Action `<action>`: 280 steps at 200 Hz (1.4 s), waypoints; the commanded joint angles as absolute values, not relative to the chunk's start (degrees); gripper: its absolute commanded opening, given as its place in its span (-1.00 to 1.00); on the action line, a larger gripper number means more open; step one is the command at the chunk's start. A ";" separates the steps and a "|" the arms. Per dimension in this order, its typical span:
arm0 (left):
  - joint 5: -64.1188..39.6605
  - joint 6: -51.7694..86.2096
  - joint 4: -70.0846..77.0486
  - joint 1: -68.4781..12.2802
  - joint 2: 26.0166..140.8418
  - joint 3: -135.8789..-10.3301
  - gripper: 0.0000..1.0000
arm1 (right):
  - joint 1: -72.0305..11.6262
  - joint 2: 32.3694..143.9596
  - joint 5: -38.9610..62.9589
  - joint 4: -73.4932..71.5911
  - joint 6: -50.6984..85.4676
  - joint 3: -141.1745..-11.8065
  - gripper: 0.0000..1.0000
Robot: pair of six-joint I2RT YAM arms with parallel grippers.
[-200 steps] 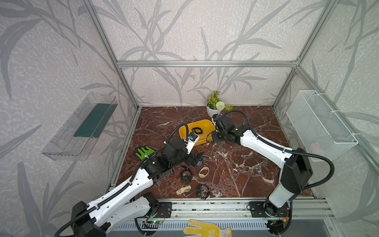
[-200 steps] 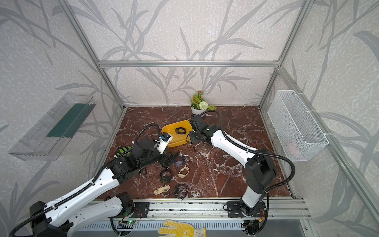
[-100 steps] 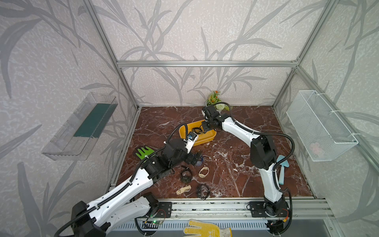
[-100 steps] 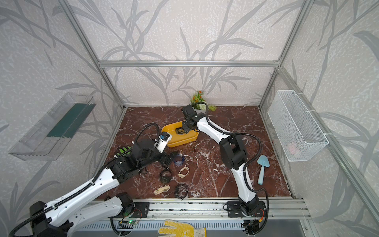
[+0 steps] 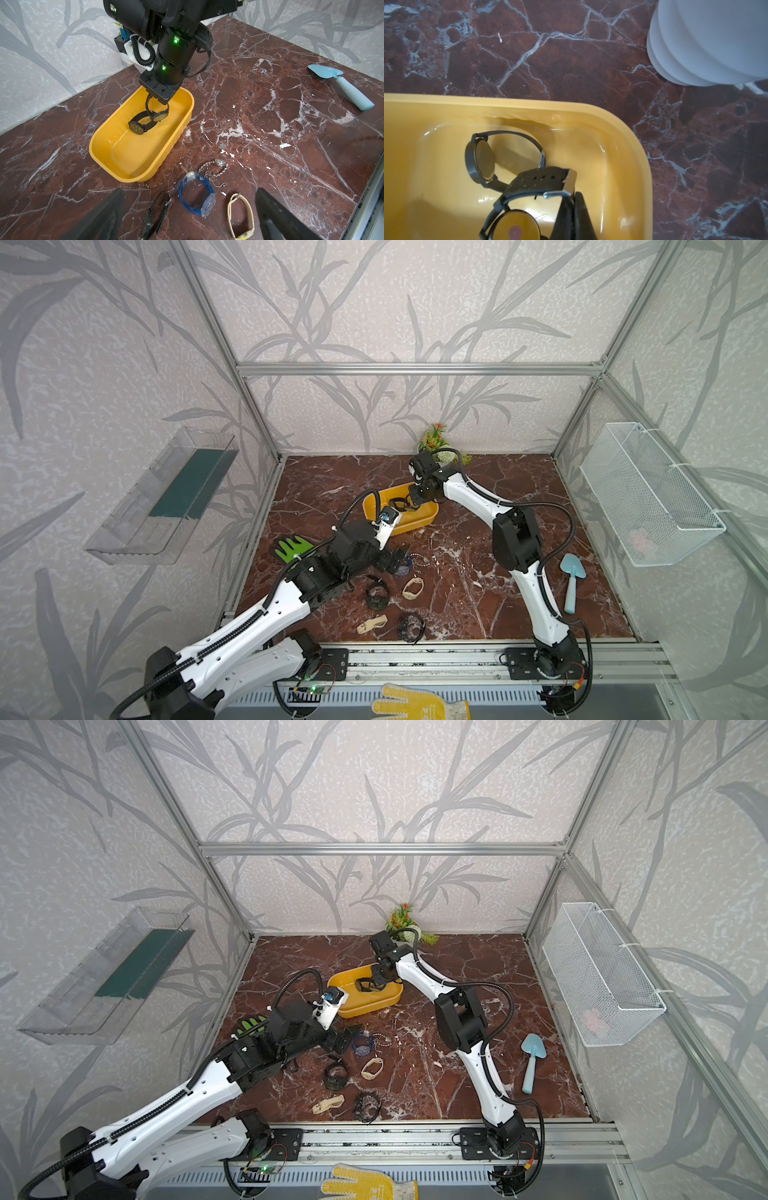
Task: Put the watch into the storage box
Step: Place the watch in the storage box, then pick up the watch at the center of the board.
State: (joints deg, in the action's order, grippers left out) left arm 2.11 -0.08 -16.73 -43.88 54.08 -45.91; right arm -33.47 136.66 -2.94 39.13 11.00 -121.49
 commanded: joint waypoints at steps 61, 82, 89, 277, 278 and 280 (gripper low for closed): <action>4.17 -0.53 -18.94 -44.15 54.89 -47.58 0.90 | -33.58 138.35 -0.84 41.27 12.62 -125.79 -0.40; 4.61 -0.53 -18.81 -44.12 54.61 -47.46 0.90 | -33.63 135.12 -0.03 40.40 12.43 -125.77 -0.27; 4.73 -0.54 -18.85 -44.13 54.47 -47.46 0.90 | -33.62 133.95 0.00 40.28 12.32 -125.69 -0.22; 6.45 3.18 -19.45 -44.30 52.02 -45.97 0.90 | -35.11 62.79 4.52 10.49 17.84 -40.56 0.99; 6.48 3.39 -19.48 -44.30 52.07 -45.92 0.90 | -35.14 62.60 4.55 10.52 17.84 -40.41 0.99; 6.39 3.77 -19.53 -44.30 52.17 -45.96 0.90 | -35.26 62.23 4.63 10.61 17.84 -40.10 0.99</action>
State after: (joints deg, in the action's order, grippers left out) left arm 5.23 1.15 -18.94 -44.12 52.25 -45.93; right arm -34.61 67.33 4.19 11.86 16.80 -42.85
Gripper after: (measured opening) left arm 0.953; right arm 0.977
